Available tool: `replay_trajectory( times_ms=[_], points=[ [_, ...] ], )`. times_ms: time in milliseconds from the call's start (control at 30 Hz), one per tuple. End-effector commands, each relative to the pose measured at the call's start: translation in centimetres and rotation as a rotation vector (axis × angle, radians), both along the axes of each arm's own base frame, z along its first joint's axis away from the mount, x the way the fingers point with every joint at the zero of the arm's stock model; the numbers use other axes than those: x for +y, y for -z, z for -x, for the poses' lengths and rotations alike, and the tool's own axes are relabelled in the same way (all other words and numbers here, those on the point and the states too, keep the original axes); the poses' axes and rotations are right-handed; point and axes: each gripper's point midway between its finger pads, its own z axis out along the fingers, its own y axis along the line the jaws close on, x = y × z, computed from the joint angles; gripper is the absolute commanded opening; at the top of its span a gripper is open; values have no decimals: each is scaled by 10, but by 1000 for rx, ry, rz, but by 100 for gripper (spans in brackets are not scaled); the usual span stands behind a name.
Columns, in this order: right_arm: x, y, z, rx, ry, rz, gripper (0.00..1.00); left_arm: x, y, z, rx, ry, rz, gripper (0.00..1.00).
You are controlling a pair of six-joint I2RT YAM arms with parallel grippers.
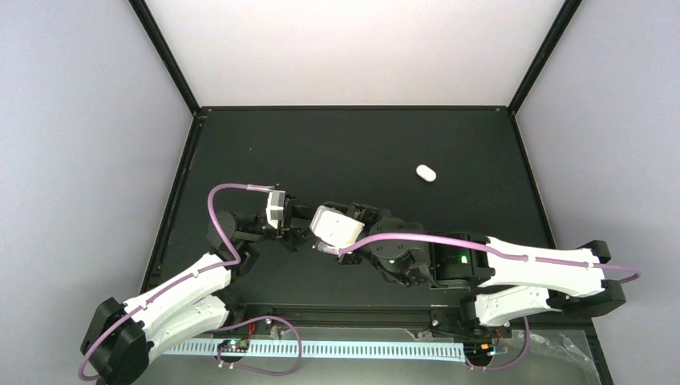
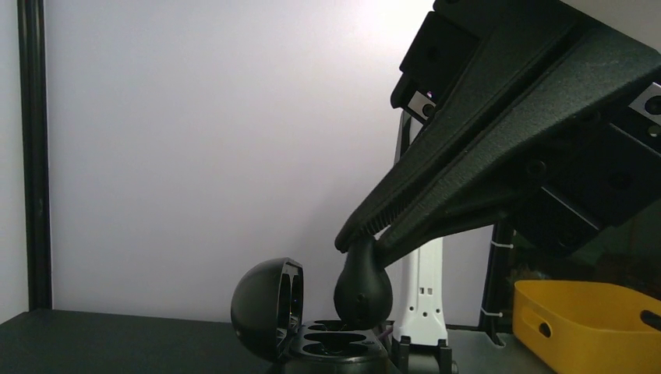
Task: Insert the wireless bluetooth earbuds into the charging case
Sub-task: Place the earbud in the charging case.
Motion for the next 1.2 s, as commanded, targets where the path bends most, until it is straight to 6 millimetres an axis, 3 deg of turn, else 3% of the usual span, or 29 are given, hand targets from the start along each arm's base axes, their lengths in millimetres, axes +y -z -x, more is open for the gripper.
replay_trajectory(
  times_ms=[0,1167],
  points=[
    [-3,-4,-5,-28,43,-10,1,4,-19,6,-74,-12,40,2],
    [4,14,-4,-34,36,49,1,9,-30,8,-63,-13,81,2]
  ],
)
